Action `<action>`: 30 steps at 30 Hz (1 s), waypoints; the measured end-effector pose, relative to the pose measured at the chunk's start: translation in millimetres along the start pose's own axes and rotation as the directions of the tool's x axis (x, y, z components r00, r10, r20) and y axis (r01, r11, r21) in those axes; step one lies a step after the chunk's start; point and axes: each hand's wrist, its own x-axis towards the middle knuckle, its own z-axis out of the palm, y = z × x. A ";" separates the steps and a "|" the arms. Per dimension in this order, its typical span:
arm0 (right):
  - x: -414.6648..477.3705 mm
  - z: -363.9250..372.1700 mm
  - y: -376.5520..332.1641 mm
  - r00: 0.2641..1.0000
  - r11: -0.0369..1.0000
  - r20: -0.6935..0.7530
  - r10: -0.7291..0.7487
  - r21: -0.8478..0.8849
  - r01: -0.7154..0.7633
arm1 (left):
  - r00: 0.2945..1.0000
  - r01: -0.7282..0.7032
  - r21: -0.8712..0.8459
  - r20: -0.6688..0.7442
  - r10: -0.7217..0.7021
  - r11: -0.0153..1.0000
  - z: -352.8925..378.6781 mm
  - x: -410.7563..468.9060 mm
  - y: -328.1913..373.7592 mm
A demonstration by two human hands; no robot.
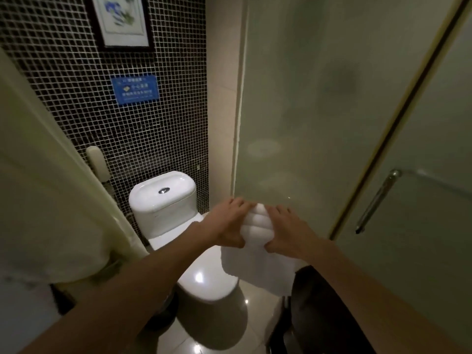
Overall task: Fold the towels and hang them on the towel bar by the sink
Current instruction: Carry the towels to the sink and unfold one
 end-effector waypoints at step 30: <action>34.1 87.6 -203.8 0.196 0.237 0.216 -0.957 0.184 0.954 | 0.282 0.958 -0.007 -0.154 -0.947 0.287 37.6 -266.3 48.3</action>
